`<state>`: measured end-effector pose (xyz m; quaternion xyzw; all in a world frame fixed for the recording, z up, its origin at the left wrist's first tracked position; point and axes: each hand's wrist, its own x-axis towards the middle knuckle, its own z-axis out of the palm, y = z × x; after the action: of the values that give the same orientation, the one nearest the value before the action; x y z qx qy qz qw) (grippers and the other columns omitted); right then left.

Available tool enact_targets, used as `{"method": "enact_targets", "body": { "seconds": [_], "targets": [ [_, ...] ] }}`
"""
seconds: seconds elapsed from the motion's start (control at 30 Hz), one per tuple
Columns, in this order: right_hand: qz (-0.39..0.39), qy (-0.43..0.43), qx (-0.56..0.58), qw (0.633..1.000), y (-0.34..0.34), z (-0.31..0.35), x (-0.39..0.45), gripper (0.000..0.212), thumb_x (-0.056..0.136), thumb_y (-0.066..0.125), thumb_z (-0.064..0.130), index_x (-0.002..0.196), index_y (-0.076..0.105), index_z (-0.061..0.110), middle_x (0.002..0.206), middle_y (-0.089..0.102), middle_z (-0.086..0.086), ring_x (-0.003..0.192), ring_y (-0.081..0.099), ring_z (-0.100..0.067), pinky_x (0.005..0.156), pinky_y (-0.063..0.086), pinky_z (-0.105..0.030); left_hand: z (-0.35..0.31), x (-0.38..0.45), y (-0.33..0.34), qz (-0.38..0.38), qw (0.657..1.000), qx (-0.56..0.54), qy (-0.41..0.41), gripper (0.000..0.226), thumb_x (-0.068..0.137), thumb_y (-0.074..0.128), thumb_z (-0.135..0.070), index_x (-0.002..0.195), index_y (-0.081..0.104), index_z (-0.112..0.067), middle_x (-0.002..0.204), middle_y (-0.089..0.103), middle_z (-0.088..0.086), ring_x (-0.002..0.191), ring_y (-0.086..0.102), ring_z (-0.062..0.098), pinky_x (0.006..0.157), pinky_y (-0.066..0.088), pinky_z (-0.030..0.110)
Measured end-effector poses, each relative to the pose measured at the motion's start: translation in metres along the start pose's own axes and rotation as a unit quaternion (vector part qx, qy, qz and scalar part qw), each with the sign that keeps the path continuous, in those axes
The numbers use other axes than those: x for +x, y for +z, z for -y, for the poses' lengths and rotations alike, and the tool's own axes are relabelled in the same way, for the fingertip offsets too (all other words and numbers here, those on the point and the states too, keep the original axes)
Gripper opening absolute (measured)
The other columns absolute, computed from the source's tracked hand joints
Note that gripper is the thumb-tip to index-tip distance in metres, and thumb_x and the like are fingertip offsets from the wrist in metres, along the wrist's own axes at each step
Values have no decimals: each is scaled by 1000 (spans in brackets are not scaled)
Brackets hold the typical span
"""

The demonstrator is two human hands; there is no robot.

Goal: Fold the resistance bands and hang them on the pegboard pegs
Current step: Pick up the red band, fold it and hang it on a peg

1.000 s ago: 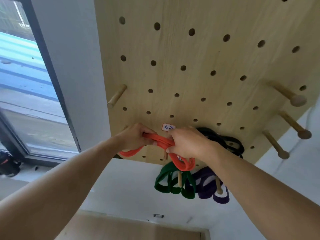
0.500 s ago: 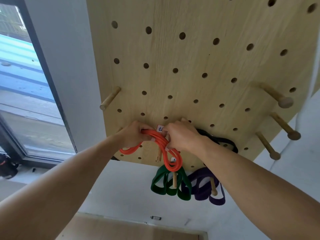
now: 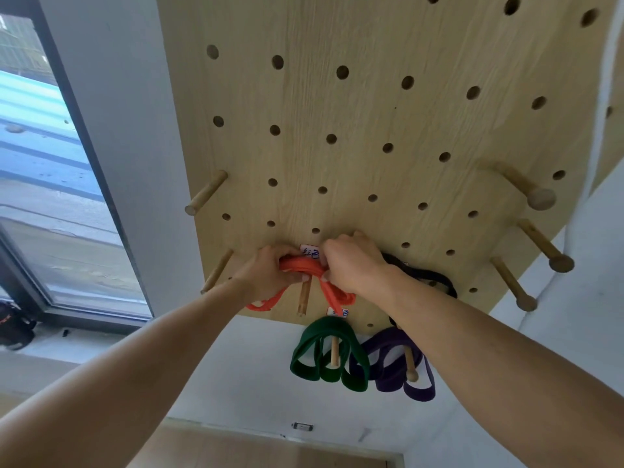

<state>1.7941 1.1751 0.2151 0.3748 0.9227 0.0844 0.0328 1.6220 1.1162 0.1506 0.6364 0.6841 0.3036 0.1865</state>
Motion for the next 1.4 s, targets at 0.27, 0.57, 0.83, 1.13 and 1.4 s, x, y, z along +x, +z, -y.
{"method": "enact_targets", "body": {
  "seconds": [0.27,0.57,0.83,1.13,1.4],
  "targets": [
    [-25,-9,-8,1000,0,0,2,29,93,72,44,109,73,21,105,74,-1,101,66,-23,103,36,-39,6,-19,-9,-55,998,34,5,62,72,84,-51,127,61,-34,118,61,-18,105,57,3,82,39,12],
    [-10,-24,-19,999,1,0,0,31,86,77,52,99,75,24,95,75,3,93,67,-19,105,32,-39,-3,-21,-9,-48,996,76,13,52,78,83,-42,126,65,-31,122,62,-12,110,55,9,87,40,22],
    [-31,-24,13,999,0,-3,-2,27,88,77,48,100,77,25,94,75,5,94,67,-17,108,32,-40,-22,-17,-10,-39,998,55,19,41,80,82,-36,118,69,-31,114,63,-12,104,56,8,86,43,24],
    [-50,-21,77,996,-6,-16,-11,38,88,76,51,119,76,31,116,76,4,114,64,-20,116,32,-42,-24,-20,-17,-36,997,66,-5,46,78,79,-50,120,67,-34,121,65,-11,108,62,13,93,54,40],
    [-67,-25,119,990,-8,-30,-24,34,92,71,51,122,74,36,118,74,7,116,60,-19,116,32,-41,-31,-35,-15,-71,994,73,-30,41,79,80,-45,117,68,-35,121,66,-14,104,64,10,86,56,30]
  ]
}}
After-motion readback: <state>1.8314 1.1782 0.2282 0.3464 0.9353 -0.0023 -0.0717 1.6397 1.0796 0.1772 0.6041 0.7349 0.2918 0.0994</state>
